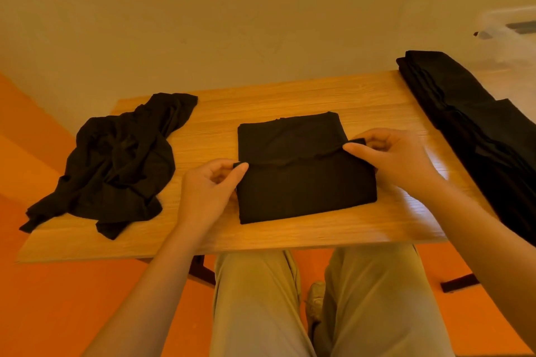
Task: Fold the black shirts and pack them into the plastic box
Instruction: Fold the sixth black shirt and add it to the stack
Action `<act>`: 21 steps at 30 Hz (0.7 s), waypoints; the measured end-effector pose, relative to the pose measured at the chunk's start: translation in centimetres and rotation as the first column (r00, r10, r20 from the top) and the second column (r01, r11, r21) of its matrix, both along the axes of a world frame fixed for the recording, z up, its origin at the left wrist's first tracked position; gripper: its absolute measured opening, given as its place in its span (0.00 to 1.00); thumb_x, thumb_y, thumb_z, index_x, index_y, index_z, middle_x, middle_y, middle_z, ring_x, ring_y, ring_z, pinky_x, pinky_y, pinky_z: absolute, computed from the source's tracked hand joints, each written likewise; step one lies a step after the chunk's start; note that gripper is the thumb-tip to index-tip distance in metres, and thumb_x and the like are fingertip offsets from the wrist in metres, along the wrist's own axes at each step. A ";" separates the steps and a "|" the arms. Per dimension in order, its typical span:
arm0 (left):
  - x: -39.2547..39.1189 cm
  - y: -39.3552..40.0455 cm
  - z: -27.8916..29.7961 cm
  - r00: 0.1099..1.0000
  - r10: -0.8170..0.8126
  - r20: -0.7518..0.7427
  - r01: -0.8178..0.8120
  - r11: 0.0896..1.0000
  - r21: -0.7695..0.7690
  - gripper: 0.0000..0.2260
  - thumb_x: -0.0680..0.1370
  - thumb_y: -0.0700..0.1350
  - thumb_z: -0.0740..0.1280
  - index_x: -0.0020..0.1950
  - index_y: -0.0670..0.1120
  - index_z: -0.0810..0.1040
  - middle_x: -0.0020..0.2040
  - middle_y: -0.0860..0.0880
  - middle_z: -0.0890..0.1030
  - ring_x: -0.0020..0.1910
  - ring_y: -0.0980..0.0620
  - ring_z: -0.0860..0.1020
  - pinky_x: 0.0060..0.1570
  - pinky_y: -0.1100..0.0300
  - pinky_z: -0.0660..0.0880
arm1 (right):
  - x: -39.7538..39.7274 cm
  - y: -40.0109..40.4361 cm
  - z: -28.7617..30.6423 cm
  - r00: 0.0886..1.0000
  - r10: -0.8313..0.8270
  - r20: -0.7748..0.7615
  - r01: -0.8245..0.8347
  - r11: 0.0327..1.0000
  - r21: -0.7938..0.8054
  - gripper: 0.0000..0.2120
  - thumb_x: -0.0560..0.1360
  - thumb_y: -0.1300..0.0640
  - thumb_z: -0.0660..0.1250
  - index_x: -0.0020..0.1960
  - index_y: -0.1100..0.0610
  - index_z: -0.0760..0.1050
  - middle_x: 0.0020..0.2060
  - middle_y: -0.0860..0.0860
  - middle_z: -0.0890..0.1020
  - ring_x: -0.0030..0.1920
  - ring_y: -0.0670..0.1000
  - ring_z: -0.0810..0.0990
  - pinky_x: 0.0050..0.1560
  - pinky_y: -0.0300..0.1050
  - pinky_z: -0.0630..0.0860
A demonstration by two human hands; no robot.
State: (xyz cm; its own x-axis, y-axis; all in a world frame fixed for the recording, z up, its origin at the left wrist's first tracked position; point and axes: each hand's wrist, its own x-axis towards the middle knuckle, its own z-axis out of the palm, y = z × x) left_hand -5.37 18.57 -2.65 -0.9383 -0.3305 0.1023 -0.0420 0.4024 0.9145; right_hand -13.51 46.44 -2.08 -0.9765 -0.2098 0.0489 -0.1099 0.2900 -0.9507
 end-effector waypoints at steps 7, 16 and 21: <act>-2.6 -0.4 -1.5 0.995 0.078 0.054 -0.064 0.972 -0.228 0.04 0.76 0.51 0.70 0.47 0.52 0.81 0.38 0.57 0.79 0.36 0.64 0.75 0.35 0.76 0.70 | -2.1 -1.4 -2.0 0.988 -0.103 -0.115 0.138 0.922 0.362 0.11 0.72 0.49 0.71 0.51 0.53 0.80 0.38 0.47 0.81 0.40 0.44 0.80 0.38 0.36 0.74; -2.7 -0.7 -1.9 0.991 0.108 -0.080 -0.132 0.894 -0.429 0.13 0.77 0.53 0.68 0.57 0.48 0.80 0.46 0.54 0.76 0.42 0.62 0.72 0.42 0.71 0.68 | -1.3 -1.2 -1.8 0.934 -0.099 -0.342 0.294 0.758 0.583 0.21 0.73 0.48 0.70 0.62 0.55 0.74 0.51 0.49 0.78 0.50 0.49 0.76 0.46 0.42 0.73; -1.7 3.5 -1.1 0.978 -0.169 -0.121 0.051 0.760 -0.648 0.20 0.82 0.54 0.55 0.71 0.48 0.71 0.69 0.50 0.71 0.68 0.54 0.68 0.66 0.60 0.64 | 1.0 -3.4 -0.7 0.870 0.140 -0.473 0.168 0.817 0.552 0.21 0.78 0.49 0.60 0.68 0.55 0.70 0.66 0.51 0.73 0.67 0.50 0.69 0.65 0.45 0.67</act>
State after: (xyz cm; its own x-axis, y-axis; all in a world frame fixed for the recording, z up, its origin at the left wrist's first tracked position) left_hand -7.07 22.07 -3.72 -0.9139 -0.0285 0.4048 0.1637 0.8870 0.4318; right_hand -12.46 42.99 -2.77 -0.8621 -0.3355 0.3798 -0.4876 0.7534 -0.4412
